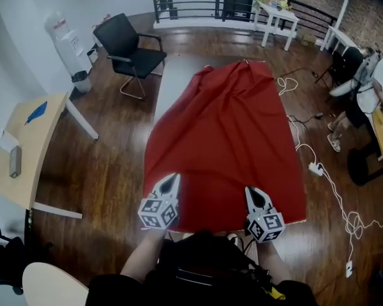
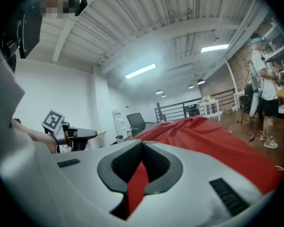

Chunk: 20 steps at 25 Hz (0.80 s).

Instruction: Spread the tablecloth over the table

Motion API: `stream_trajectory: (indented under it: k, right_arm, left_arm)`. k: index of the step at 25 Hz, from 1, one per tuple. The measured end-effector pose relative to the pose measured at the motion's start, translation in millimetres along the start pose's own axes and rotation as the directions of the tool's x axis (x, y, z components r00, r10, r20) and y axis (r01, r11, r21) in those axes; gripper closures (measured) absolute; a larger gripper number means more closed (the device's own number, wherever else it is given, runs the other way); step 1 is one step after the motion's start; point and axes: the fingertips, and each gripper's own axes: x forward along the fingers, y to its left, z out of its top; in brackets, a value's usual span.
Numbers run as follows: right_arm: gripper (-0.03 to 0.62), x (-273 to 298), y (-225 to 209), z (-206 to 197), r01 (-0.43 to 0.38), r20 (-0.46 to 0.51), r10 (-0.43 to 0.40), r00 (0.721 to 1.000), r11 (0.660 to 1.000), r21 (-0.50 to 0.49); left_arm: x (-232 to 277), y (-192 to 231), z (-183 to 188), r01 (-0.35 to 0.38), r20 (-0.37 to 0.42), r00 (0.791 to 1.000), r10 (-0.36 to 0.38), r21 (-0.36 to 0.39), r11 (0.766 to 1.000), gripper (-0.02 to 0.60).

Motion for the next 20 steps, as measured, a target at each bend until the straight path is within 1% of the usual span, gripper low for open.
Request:
stream_trajectory:
  k: [4, 5, 7, 10, 13, 15, 17, 20]
  right_arm:
    - [0.588, -42.6, -58.7, 21.0, 0.088, 0.026, -0.087, 0.996, 0.995, -0.037]
    - [0.588, -52.6, -71.2, 25.2, 0.096, 0.035, -0.094, 0.995, 0.995, -0.038]
    - [0.589, -67.9, -91.4, 33.4, 0.092, 0.066, -0.09, 0.994, 0.995, -0.031]
    - [0.589, -74.1, -104.7, 45.3, 0.052, 0.12, -0.048, 0.992, 0.998, -0.028]
    - [0.589, -75.1, -102.7, 51.5, -0.028, 0.15, 0.032, 0.988, 0.999, -0.026]
    - [0.589, -78.3, -99.2, 50.5, -0.081, 0.151, 0.085, 0.985, 0.996, -0.032]
    - [0.588, -83.0, -99.9, 46.2, -0.114, 0.144, 0.117, 0.983, 0.993, -0.028]
    - [0.588, -94.3, -114.1, 33.5, -0.118, 0.128, 0.116, 0.985, 0.993, 0.009]
  left_arm:
    - [17.0, -60.4, 15.3, 0.078, 0.083, 0.994, -0.076, -0.022, 0.997, 0.581]
    - [18.1, -73.0, 19.0, 0.086, 0.104, 0.991, -0.084, -0.013, 0.996, 0.581]
    - [18.2, -94.7, 24.7, 0.082, 0.14, 0.986, -0.086, 0.031, 0.996, 0.581]
    - [17.0, -116.3, 28.4, 0.043, 0.176, 0.982, -0.061, 0.101, 0.994, 0.581]
    - [15.0, -134.6, 25.4, 0.005, 0.179, 0.983, -0.029, 0.132, 0.991, 0.581]
    - [11.4, -144.5, 23.2, -0.015, 0.177, 0.984, -0.01, 0.143, 0.99, 0.581]
    - [5.0, -147.5, 19.4, -0.041, 0.176, 0.984, 0.015, 0.145, 0.989, 0.581]
    - [-11.2, -143.8, 7.9, -0.092, 0.171, 0.983, 0.071, 0.117, 0.989, 0.581]
